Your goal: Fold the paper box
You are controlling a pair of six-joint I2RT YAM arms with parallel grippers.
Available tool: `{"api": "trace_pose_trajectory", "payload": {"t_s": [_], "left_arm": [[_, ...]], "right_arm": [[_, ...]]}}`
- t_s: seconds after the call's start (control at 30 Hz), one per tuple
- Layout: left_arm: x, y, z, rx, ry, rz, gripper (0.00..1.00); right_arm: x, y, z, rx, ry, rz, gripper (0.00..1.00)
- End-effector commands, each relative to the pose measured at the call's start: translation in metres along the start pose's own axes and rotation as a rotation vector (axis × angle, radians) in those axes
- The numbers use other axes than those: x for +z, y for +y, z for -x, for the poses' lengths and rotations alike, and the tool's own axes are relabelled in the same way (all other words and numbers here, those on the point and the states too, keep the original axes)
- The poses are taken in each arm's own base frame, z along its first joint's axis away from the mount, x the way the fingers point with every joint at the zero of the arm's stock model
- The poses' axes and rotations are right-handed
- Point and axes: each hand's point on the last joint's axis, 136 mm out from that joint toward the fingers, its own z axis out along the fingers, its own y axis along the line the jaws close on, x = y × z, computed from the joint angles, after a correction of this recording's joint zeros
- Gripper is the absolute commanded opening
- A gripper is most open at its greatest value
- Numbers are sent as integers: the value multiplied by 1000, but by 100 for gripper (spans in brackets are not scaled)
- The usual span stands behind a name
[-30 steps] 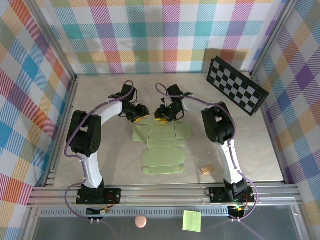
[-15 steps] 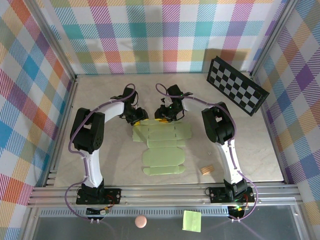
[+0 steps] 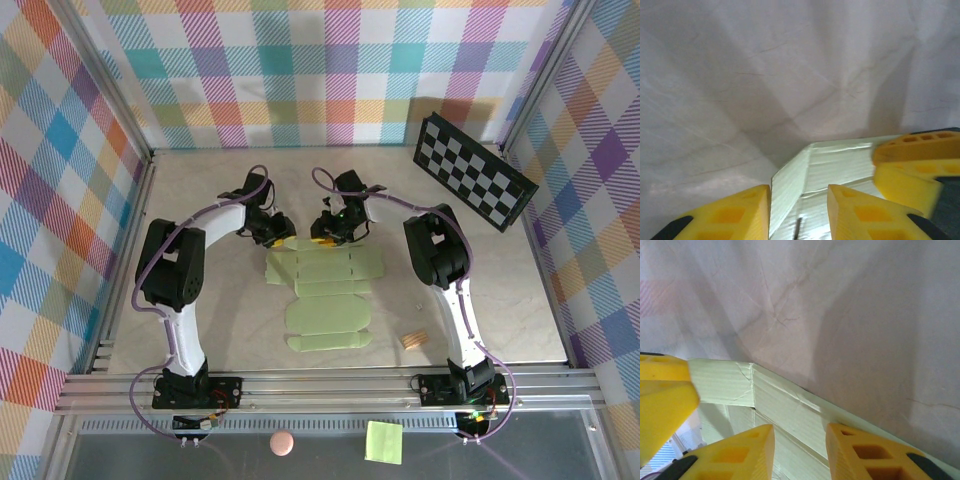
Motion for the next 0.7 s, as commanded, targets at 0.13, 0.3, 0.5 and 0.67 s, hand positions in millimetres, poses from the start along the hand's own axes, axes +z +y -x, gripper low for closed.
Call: {"api": "trace_pose_trajectory", "payload": {"t_s": [0.13,0.3,0.5,0.67], "left_arm": [[-13,-30,-8,22,1,-81,33],[-7,-31,-11,16,11,-88,33],[7,-41,-13,23,40,-105,32],[22,-41,-17,17,68,-108,32]], "right_arm": [[13,-30,-30,79,89,-91,29],[13,-30,-30,77,87,-90,25],[13,-31,-32,77,91,-91,18],[14,-32,-33,74,94,-94,15]]}}
